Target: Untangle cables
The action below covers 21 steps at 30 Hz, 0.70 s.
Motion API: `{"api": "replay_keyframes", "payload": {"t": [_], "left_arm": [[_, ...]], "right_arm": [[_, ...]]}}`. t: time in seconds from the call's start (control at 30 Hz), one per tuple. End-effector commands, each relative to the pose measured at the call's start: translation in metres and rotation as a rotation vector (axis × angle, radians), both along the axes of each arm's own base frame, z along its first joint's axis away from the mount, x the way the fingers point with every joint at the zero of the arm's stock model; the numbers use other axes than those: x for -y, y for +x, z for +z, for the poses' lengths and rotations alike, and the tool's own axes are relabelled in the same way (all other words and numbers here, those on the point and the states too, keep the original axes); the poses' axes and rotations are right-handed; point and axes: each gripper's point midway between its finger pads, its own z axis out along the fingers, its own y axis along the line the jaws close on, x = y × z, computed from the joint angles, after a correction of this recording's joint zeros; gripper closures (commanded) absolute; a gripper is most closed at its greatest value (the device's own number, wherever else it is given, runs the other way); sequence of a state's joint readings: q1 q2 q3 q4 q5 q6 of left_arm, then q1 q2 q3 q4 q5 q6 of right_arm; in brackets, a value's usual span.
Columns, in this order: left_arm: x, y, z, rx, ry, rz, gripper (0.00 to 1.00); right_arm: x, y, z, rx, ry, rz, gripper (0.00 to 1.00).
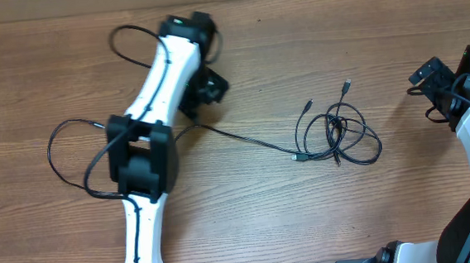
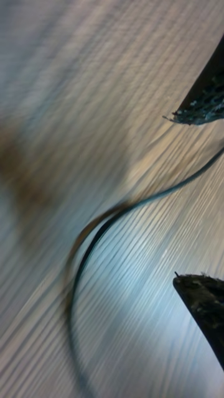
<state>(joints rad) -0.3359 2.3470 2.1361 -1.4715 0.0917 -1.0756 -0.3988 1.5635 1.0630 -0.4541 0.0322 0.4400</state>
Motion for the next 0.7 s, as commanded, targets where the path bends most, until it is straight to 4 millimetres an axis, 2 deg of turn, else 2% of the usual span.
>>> {"api": "replay_keyframes", "payload": {"t": [0.0, 0.13, 0.23, 0.4, 0.43, 0.5, 0.53, 0.63, 0.67], "left_arm": [[0.042, -0.026, -0.017, -0.041, 0.002, 0.053, 0.21], [0.072, -0.042, -0.043, -0.032, 0.008, 0.039, 0.20], [0.088, -0.040, -0.060, 0.024, -0.004, 0.012, 0.23], [0.085, -0.062, -0.085, -0.022, 0.037, 0.068, 0.33], [0.084, -0.065, -0.088, -0.027, 0.039, 0.068, 0.41], [0.086, -0.070, -0.095, -0.035, 0.033, 0.063, 0.81], [0.085, -0.071, -0.096, -0.037, 0.033, 0.063, 0.96], [0.078, -0.064, -0.094, -0.009, 0.060, 0.051, 0.96], [0.074, -0.055, -0.088, 0.012, 0.055, 0.018, 0.96]], "right_arm": [[0.002, 0.003, 0.002, 0.011, -0.008, 0.000, 0.00], [0.002, 0.003, 0.002, 0.011, -0.008, 0.001, 0.00], [0.002, 0.003, 0.002, 0.011, -0.008, 0.001, 0.00], [0.002, 0.003, 0.002, 0.012, -0.007, 0.002, 0.00], [-0.001, 0.004, 0.002, 0.017, 0.007, 0.008, 0.00], [-0.012, 0.009, 0.002, 0.039, 0.061, 0.051, 0.00], [-0.024, 0.013, 0.003, 0.061, 0.113, 0.097, 0.00], [-0.062, 0.020, 0.010, 0.124, 0.278, 0.238, 0.00], [-0.078, 0.021, 0.015, 0.148, 0.351, 0.297, 0.00]]}}
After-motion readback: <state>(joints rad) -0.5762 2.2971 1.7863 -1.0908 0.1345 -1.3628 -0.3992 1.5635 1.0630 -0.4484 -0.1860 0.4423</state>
